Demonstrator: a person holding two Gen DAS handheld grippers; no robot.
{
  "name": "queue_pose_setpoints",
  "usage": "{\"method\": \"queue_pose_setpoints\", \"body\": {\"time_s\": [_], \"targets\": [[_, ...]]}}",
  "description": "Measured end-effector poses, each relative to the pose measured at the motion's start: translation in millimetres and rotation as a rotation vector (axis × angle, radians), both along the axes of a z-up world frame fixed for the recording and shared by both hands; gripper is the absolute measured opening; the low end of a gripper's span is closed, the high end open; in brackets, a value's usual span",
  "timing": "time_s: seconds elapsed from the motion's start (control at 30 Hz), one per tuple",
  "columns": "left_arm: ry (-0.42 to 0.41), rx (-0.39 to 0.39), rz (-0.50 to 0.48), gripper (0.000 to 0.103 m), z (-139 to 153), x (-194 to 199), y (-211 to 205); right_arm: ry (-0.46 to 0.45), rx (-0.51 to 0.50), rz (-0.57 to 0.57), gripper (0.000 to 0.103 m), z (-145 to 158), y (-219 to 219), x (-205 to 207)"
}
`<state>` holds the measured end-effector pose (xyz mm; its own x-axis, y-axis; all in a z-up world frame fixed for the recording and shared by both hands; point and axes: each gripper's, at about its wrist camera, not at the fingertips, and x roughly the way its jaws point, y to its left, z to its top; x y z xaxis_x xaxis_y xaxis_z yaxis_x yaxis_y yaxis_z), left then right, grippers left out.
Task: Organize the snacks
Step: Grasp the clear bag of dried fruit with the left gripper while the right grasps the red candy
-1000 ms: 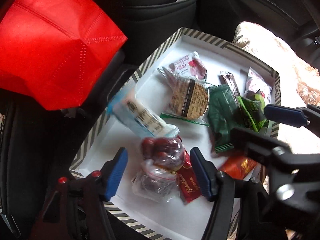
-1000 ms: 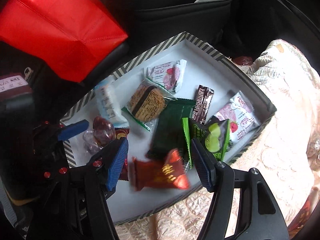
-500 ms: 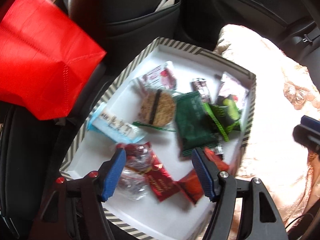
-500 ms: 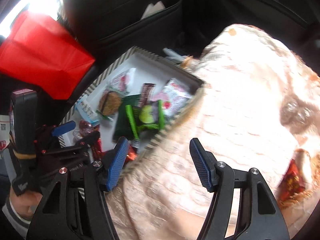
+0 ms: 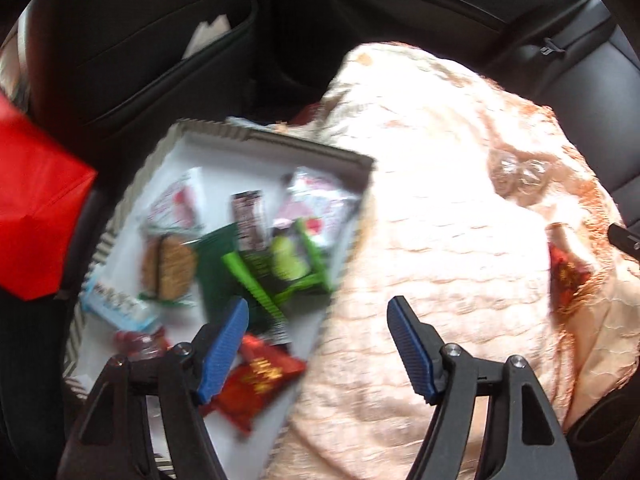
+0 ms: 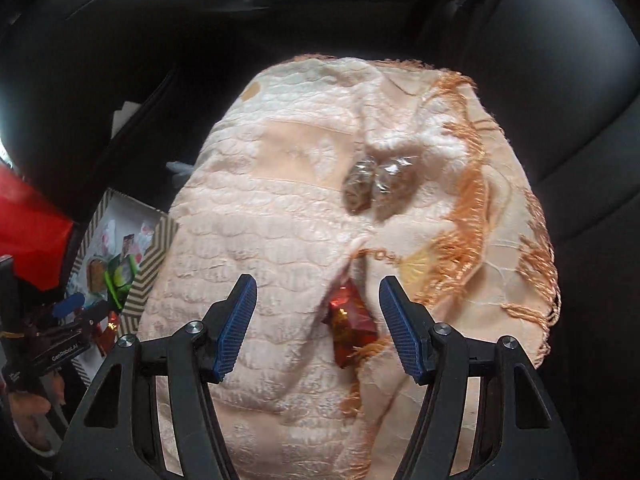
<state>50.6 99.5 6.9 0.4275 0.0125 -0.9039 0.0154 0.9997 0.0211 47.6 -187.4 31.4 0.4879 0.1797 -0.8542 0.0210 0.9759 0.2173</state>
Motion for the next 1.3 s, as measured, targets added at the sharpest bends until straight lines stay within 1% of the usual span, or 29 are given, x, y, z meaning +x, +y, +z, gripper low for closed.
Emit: {"method": "queue_pose_setpoints", "body": {"time_s": [0.1,0.17,0.23,0.3,0.4,0.47,0.53,0.6,0.67,0.7,0.73,0.77,0.8,0.83,0.93,1.03,1.1,1.3], "targets": [[0.016,-0.013,-0.047,0.074,-1.9,11.3,-25.3,0.023,0.040,-0.012,0.064,-7.5,-9.7,-0.4],[0.023,-0.012,-0.076,0.074,-1.9,17.2,-41.1,0.034,0.023,0.010,0.064,-13.5,-5.1,-1.1],[0.024,-0.008,-0.092,0.074,-1.4,20.0,-51.2,0.048,0.001,0.064,0.064,-19.0,3.2,1.6],[0.023,-0.010,-0.097,0.074,-1.3,21.5,-57.0,0.059,-0.046,0.148,0.064,-23.8,14.6,7.7],[0.031,-0.003,-0.096,0.075,-3.8,21.2,-60.5,0.083,-0.159,0.269,0.064,-31.8,28.0,18.5],[0.038,-0.002,-0.091,0.075,-7.4,25.5,-59.6,0.107,-0.199,0.348,0.064,-38.6,32.0,24.7],[0.044,-0.005,-0.085,0.075,-10.3,29.9,-59.2,0.134,-0.250,0.423,0.064,-45.3,38.0,26.8],[0.050,-0.011,-0.083,0.075,-12.8,36.2,-59.9,0.143,-0.314,0.503,0.063,-50.6,46.6,26.2],[0.053,-0.017,-0.078,0.075,-13.9,42.7,-60.7,0.160,-0.369,0.563,0.063,-58.0,53.3,27.1],[0.055,-0.020,-0.078,0.075,-14.4,46.4,-62.2,0.171,-0.403,0.578,0.057,-62.8,54.6,28.8],[0.058,-0.021,-0.080,0.075,-14.9,50.1,-64.2,0.191,-0.427,0.584,0.048,-68.7,54.0,31.3],[0.058,-0.021,-0.084,0.075,-15.4,54.3,-67.4,0.216,-0.432,0.587,0.046,-74.8,52.3,34.4],[0.056,-0.023,-0.089,0.075,-15.6,58.7,-70.0,0.229,-0.432,0.586,0.042,-78.7,49.6,36.5],[0.055,-0.028,-0.093,0.075,-15.9,63.6,-73.0,0.231,-0.432,0.582,0.030,-80.4,46.6,37.5],[0.066,-0.065,-0.120,0.075,-20.4,84.7,-87.6,0.229,-0.363,0.556,0.027,-75.3,35.8,37.7],[0.101,-0.088,-0.137,0.075,-29.6,108.4,-108.1,0.240,-0.312,0.516,0.026,-69.7,25.7,35.3],[0.127,-0.130,-0.146,0.075,-35.5,124.1,-123.1,0.237,-0.261,0.483,0.026,-64.3,15.1,32.2],[0.156,-0.201,-0.191,0.075,-50.4,161.9,-171.6,0.206,-0.042,0.347,0.026,-54.1,-22.7,18.8]]}}
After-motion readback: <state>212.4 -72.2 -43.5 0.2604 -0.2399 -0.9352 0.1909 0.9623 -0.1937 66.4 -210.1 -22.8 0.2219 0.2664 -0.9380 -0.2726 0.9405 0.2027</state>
